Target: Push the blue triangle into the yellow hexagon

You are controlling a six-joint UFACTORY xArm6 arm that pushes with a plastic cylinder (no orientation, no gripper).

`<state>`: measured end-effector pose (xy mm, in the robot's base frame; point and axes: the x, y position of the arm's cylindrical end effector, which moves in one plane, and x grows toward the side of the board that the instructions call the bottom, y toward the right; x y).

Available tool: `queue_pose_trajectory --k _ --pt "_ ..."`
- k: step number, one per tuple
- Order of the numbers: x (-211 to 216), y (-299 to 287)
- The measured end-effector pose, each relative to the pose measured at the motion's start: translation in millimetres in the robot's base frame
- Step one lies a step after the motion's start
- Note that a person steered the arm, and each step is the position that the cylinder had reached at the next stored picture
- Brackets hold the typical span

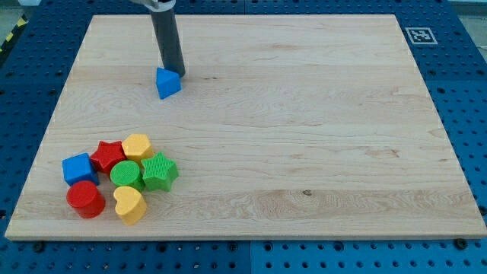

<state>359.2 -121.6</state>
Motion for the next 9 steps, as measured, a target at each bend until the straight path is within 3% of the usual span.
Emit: queue_pose_trajectory --k 8,9 --pt "113.2 -31.3" --pt "112.8 -22.9"
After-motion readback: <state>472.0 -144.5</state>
